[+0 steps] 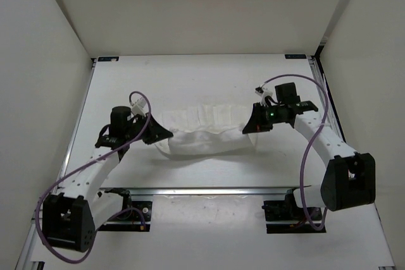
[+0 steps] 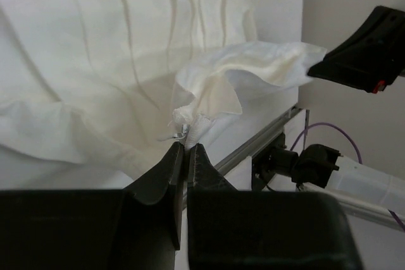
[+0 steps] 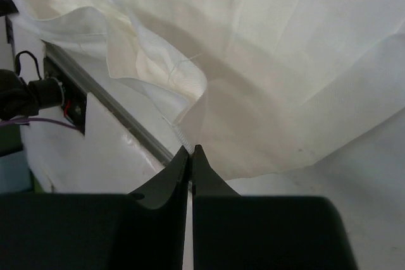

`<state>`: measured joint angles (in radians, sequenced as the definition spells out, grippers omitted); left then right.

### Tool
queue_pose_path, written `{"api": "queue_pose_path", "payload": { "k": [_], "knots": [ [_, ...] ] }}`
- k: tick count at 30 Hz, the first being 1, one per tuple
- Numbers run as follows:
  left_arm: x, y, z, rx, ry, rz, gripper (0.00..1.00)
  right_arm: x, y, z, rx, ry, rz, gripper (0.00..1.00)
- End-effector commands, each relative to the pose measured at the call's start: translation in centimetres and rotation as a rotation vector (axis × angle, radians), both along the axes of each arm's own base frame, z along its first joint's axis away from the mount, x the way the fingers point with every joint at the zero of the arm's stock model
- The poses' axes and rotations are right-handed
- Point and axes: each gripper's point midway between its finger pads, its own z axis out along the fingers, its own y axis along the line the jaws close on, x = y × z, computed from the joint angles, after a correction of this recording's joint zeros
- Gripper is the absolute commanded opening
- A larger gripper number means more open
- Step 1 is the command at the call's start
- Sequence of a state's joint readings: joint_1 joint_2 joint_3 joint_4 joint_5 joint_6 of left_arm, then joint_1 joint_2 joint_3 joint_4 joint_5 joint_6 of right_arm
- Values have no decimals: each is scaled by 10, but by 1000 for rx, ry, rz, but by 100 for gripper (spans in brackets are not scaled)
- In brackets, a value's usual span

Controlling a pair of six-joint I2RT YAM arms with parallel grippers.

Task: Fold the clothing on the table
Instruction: Fold the skirt

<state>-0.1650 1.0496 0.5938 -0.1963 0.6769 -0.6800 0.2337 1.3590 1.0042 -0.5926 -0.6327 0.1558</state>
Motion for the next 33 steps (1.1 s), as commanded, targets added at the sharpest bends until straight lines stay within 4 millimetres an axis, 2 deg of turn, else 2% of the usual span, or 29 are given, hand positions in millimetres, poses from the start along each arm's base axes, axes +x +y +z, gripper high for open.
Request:
{"api": "queue_pose_path", "payload": {
  "k": [1,4,5,6,9,11,12,13,14,17,18,22,30,32,33],
  "knots": [
    [-5,19,-9,44,20,116,0,-15,7,-6,72,96,-14,1],
    [-6,35,-26,155,46,172,0,-5,4,-13,66,97,-26,0],
    [-4,42,-32,185,62,207,0,1,4,-9,76,81,-26,0],
    [-3,48,-36,212,68,238,0,8,0,-13,73,92,-45,0],
    [8,66,-41,286,63,299,0,30,-2,-7,86,52,-62,0],
    [12,68,-41,310,53,302,0,42,-4,-9,87,50,-69,0],
    [17,66,-40,308,44,297,0,49,-4,-4,92,28,-68,0],
    [19,66,-39,311,37,299,0,47,-2,-10,89,57,-62,0],
    [25,65,-38,306,28,303,0,57,-1,-3,98,15,-56,0],
    [42,68,-32,298,4,330,0,74,1,-7,97,15,-56,0],
    [49,68,-30,293,-1,331,0,79,5,0,104,-6,-46,0],
    [71,70,-20,282,-35,348,0,94,0,-7,86,12,-68,0],
    [100,72,-35,266,-22,370,0,111,4,-22,79,19,-56,0],
    [106,73,-40,267,-25,375,0,116,6,-20,77,18,-54,0],
    [107,72,-42,266,-25,369,0,118,5,-27,69,28,-53,0]
  ]
}}
